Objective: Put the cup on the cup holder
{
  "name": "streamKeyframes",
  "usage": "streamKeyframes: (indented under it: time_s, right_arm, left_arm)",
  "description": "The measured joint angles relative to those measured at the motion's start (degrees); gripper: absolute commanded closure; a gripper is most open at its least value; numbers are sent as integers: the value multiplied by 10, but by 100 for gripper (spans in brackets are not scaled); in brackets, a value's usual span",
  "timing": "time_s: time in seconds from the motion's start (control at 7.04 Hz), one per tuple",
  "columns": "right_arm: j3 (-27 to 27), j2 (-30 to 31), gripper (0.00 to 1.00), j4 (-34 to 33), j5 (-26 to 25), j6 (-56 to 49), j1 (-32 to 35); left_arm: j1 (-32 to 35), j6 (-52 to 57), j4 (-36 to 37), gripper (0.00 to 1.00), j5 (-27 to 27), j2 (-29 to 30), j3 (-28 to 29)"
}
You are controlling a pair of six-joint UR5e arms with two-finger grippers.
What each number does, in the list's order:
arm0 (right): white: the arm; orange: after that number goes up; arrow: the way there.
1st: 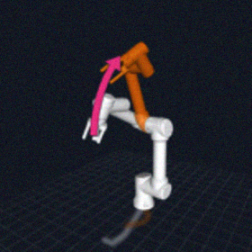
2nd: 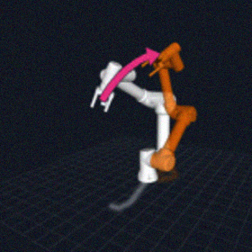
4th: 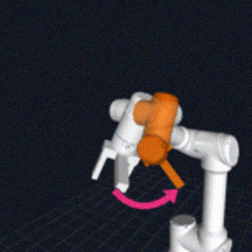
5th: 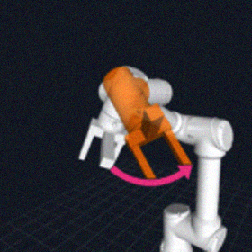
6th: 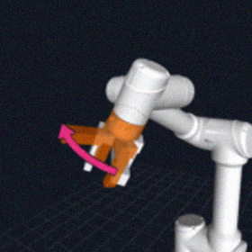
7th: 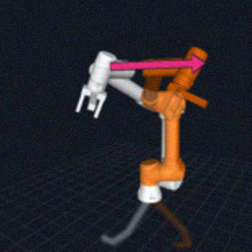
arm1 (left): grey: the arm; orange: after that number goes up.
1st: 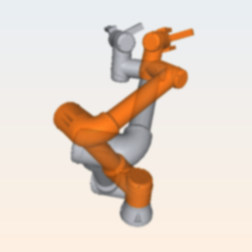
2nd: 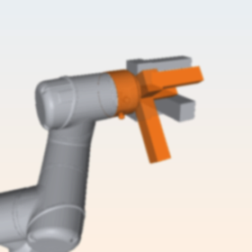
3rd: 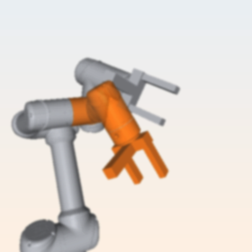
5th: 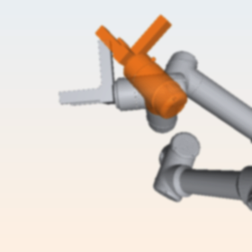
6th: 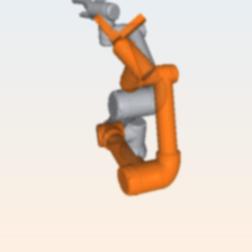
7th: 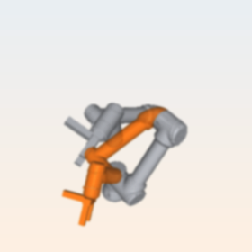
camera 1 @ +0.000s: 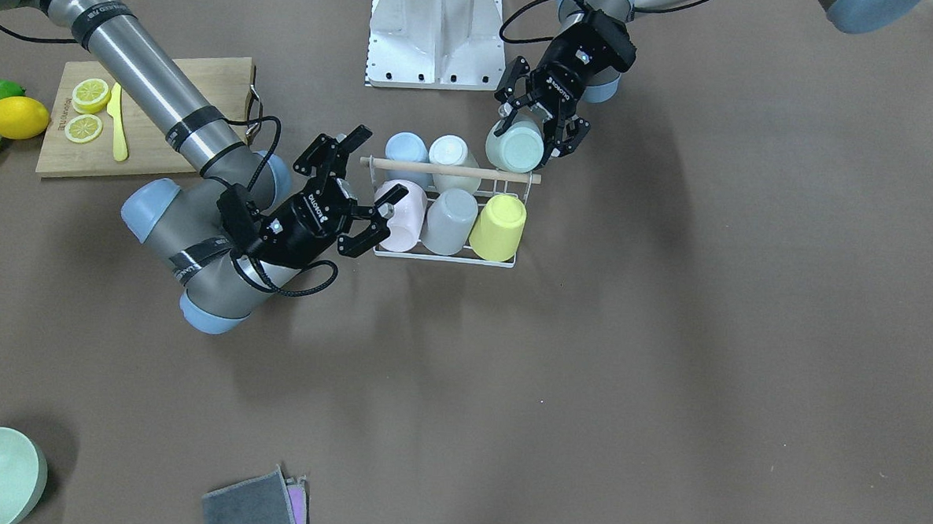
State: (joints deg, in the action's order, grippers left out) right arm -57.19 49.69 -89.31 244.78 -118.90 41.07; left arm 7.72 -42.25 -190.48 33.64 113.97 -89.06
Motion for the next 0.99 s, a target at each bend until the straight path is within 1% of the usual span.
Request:
streamKeyframes:
  time_s: [0.28, 0.43, 0.57, 0.99]
  right_arm:
    - [-12, 26, 0, 0, 4, 44, 34]
    - [-15, 39, 0, 0, 9, 73, 51]
    - [-16, 50, 1, -1, 9, 112, 70]
    - [-24, 71, 2, -7, -9, 280, 117]
  left_arm:
    - [-1, -5, -1, 57, -16, 4, 16]
    - [-1, -7, -4, 37, -20, 6, 21]
    - [-1, -6, -10, 2, -22, 6, 22]
    - [-1, 0, -32, 2, -24, 4, 24]
